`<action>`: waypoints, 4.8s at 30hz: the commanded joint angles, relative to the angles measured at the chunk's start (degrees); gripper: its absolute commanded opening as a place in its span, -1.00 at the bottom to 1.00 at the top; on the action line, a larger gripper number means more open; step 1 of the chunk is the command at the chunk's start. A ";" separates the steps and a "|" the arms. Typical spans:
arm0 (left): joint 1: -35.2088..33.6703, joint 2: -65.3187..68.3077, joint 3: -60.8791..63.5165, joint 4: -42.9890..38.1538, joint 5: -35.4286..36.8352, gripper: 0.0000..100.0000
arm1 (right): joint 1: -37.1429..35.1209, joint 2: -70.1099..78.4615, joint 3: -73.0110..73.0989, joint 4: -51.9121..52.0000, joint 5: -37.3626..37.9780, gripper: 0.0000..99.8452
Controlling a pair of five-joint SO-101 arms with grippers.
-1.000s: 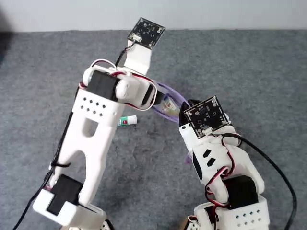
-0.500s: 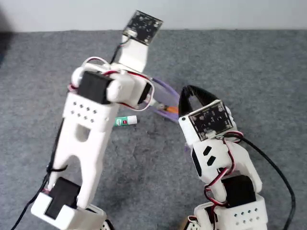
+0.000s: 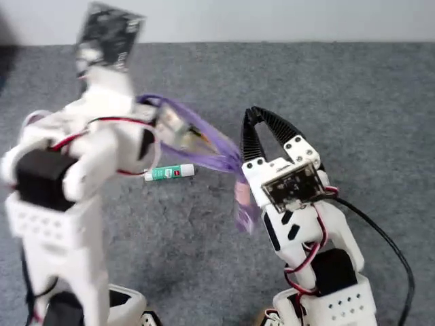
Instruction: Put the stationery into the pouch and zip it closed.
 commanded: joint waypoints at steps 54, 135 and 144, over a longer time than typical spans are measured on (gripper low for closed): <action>-38.07 -29.63 52.00 0.97 -0.70 -0.98 | -19.38 89.19 -64.88 42.15 -7.82 -0.68; -28.31 -12.57 42.24 0.88 -0.62 -0.98 | -29.41 28.70 -40.79 30.81 -31.12 -0.98; -28.31 -12.57 42.42 0.88 -0.62 -0.98 | -33.80 17.10 -9.93 -8.84 -23.38 -0.98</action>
